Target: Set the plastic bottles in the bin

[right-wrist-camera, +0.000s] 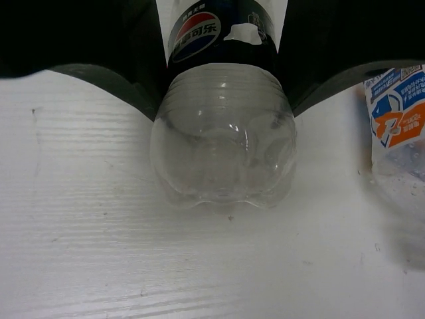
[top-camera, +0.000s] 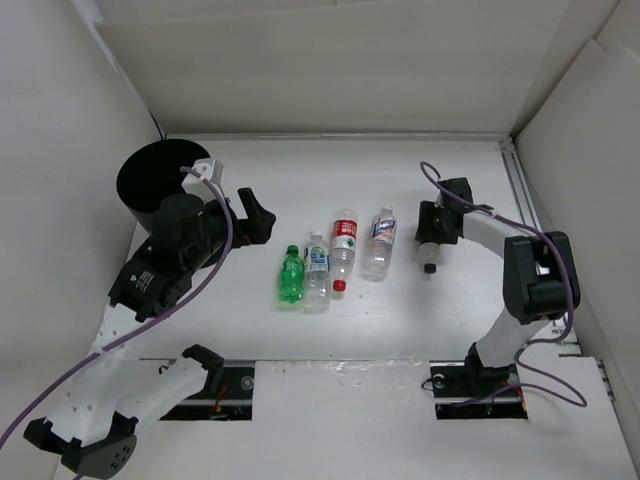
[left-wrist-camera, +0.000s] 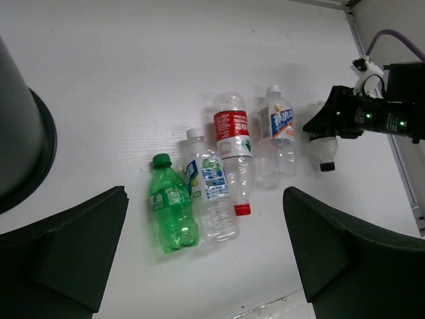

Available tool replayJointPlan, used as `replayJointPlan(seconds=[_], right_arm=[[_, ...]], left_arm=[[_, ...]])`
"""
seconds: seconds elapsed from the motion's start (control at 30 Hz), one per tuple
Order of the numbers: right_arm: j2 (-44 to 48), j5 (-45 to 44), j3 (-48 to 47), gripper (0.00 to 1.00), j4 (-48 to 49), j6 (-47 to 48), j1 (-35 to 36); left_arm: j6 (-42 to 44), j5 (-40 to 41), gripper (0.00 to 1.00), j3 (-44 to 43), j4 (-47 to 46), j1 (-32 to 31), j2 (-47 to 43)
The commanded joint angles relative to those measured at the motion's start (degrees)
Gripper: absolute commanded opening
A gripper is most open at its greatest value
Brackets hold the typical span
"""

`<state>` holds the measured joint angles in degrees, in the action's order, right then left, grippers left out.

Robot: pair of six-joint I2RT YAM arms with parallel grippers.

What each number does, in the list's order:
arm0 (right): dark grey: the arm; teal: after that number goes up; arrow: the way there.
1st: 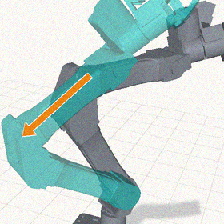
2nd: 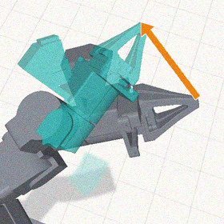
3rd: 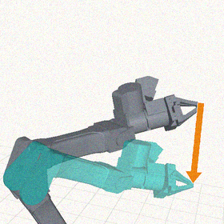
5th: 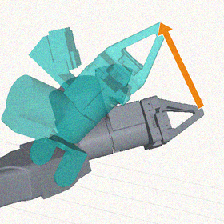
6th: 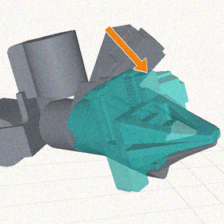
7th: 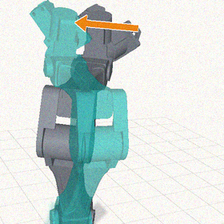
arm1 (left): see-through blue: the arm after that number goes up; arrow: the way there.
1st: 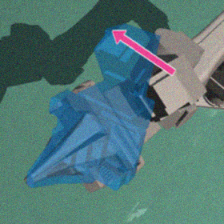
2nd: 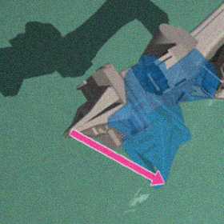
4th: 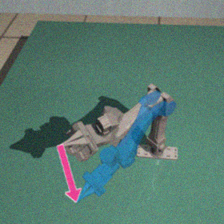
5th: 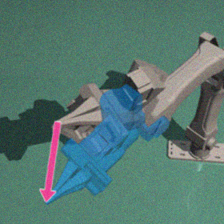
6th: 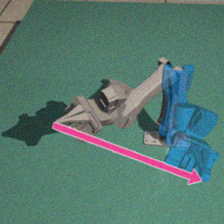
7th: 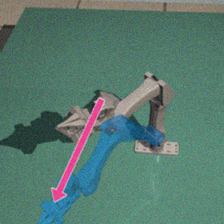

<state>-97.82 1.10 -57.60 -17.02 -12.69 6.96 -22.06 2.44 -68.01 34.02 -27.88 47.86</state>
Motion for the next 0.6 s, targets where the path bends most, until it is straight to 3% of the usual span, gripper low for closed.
replayJointPlan(seconds=[0.0,0.07,0.1,0.2,0.23,0.33,0.4,0.57], right_arm=[[3.42,1.45,-0.40,0.21,3.57,-0.67,-1.77],[5.26,2.85,-0.40,0.19,3.04,-0.67,-1.78],[8.06,3.46,-1.10,0.13,3.04,-0.67,-1.78],[15.95,7.93,-1.11,0.13,5.23,-1.81,-1.78],[18.17,9.95,-0.41,0.13,6.46,-2.60,-1.78],[25.80,19.53,0.65,0.12,12.51,-5.32,-1.17],[28.73,29.18,1.52,0.09,21.17,-9.17,-0.46],[32.52,41.34,2.76,0.07,42.21,-21.75,5.77]], left_arm=[[-0.96,-6.53,0.99,1.91,-5.88,0.02,0.92],[-0.96,-10.85,0.99,1.91,-8.87,0.02,3.63],[-0.96,-13.14,0.99,1.91,-12.54,-0.94,4.95],[-2.27,-22.09,0.99,1.13,-20.44,-2.36,11.09],[-2.80,-28.48,0.99,1.12,-23.01,-2.36,12.60],[-5.44,-37.56,0.99,1.12,-33.61,-2.36,17.96],[-6.49,-45.48,0.99,1.12,-37.87,-2.36,20.25],[-7.64,-49.19,0.99,1.12,-49.55,-4.72,23.07]])
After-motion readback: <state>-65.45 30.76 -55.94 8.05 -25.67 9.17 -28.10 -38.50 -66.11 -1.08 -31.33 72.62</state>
